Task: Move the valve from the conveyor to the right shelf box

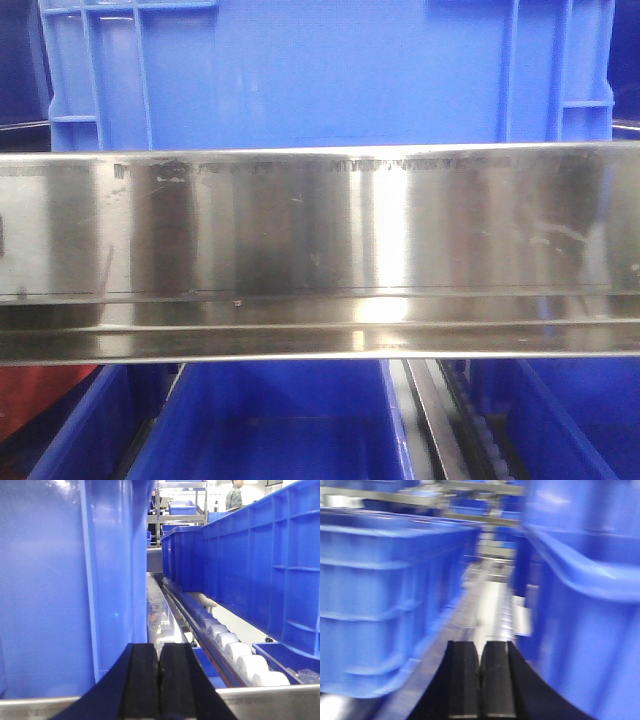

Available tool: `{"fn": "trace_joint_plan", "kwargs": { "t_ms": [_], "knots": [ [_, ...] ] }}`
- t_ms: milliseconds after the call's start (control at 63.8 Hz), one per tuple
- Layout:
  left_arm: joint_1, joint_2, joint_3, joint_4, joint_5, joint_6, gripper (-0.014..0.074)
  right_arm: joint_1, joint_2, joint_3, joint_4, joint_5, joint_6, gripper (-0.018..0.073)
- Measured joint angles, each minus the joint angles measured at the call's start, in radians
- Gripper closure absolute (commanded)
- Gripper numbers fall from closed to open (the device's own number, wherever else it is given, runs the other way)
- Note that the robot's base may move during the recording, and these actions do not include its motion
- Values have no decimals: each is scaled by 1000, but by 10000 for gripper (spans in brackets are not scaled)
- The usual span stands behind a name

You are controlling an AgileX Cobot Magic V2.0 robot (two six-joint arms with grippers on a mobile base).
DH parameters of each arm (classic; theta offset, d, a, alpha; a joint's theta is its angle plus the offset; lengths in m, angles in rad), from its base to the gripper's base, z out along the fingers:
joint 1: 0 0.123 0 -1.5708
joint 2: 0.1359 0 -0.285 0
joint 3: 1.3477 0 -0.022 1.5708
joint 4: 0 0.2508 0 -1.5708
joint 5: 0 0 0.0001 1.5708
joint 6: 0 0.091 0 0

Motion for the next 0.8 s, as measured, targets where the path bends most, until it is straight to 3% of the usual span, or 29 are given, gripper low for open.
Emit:
{"fn": "trace_joint_plan", "kwargs": {
  "t_ms": [188, 470, 799],
  "knots": [
    [0, 0, 0, 0, 0, 0, 708, -66, -102, 142, -4, -45, 9, 722],
    [0, 0, 0, 0, 0, 0, 708, -71, -184, 333, -4, -152, 17, 722],
    [0, 0, 0, 0, 0, 0, 708, -71, -188, 346, -4, -183, 17, 722]
  ]
}}
